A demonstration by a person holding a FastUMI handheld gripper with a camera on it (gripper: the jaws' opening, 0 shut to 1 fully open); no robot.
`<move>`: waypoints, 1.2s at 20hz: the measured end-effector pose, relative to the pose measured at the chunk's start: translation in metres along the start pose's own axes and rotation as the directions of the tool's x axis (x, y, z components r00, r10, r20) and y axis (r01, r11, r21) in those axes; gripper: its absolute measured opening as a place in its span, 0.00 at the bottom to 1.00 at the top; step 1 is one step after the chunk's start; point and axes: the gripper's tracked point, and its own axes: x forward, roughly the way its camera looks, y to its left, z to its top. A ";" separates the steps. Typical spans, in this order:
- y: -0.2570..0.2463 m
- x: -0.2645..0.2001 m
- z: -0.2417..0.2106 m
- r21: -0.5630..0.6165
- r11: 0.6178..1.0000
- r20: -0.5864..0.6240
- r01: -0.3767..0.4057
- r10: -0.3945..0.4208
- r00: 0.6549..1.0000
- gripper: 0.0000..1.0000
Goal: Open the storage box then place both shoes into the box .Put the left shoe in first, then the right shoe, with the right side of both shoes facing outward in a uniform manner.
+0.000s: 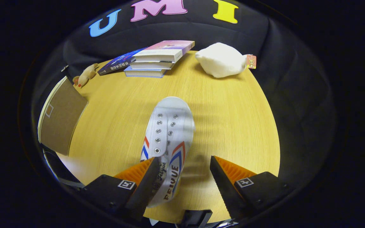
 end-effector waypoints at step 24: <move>0.024 0.002 -0.004 0.265 0.961 -0.059 -0.081 0.100 0.993 0.05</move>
